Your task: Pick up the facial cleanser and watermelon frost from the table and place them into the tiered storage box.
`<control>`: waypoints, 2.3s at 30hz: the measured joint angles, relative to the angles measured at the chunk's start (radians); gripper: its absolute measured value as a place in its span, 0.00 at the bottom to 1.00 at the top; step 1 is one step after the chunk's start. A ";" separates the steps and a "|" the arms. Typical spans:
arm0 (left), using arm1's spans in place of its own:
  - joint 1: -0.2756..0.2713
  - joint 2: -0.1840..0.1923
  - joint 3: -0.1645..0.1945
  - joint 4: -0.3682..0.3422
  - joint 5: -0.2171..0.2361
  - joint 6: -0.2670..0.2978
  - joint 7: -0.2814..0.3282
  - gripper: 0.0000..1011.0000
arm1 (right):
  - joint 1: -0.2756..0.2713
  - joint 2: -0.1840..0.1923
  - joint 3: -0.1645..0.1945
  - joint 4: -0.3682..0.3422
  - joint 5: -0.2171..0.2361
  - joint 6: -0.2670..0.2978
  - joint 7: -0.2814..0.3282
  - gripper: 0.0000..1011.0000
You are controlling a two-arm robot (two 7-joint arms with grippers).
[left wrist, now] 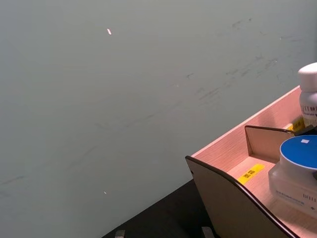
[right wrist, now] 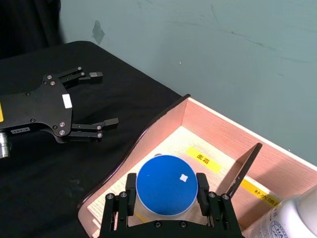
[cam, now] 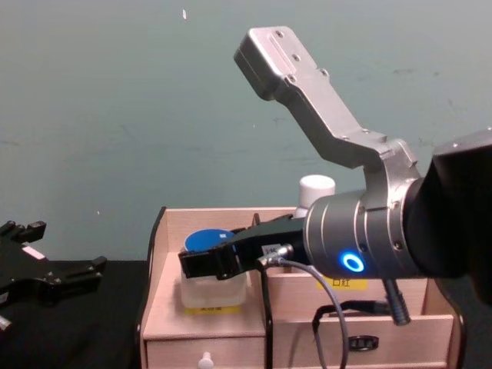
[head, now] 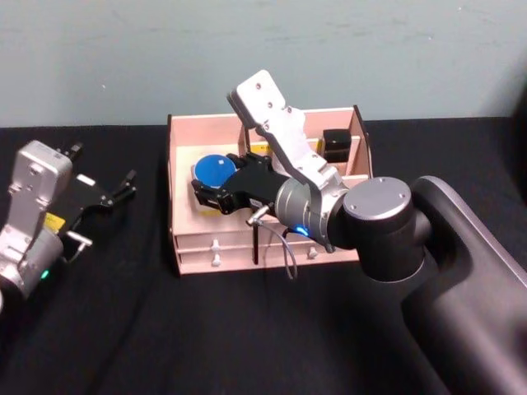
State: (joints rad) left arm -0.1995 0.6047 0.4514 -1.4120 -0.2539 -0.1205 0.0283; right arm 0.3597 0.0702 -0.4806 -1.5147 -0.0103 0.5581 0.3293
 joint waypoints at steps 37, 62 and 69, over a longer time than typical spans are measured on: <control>0.000 0.000 0.000 0.000 0.000 0.000 0.000 0.99 | -0.091 0.062 0.020 -0.205 -0.044 -0.199 -0.033 0.99; 0.000 0.000 0.000 0.000 0.000 0.000 0.000 0.99 | -0.323 0.119 0.319 -0.376 -0.081 -0.399 -0.222 0.99; 0.000 0.000 0.000 0.000 0.000 0.000 0.000 0.99 | -0.342 0.108 0.384 -0.320 -0.085 -0.402 -0.242 0.99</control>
State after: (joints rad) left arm -0.1996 0.6046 0.4514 -1.4119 -0.2539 -0.1205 0.0283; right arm 0.0180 0.1779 -0.0970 -1.8343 -0.0951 0.1562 0.0875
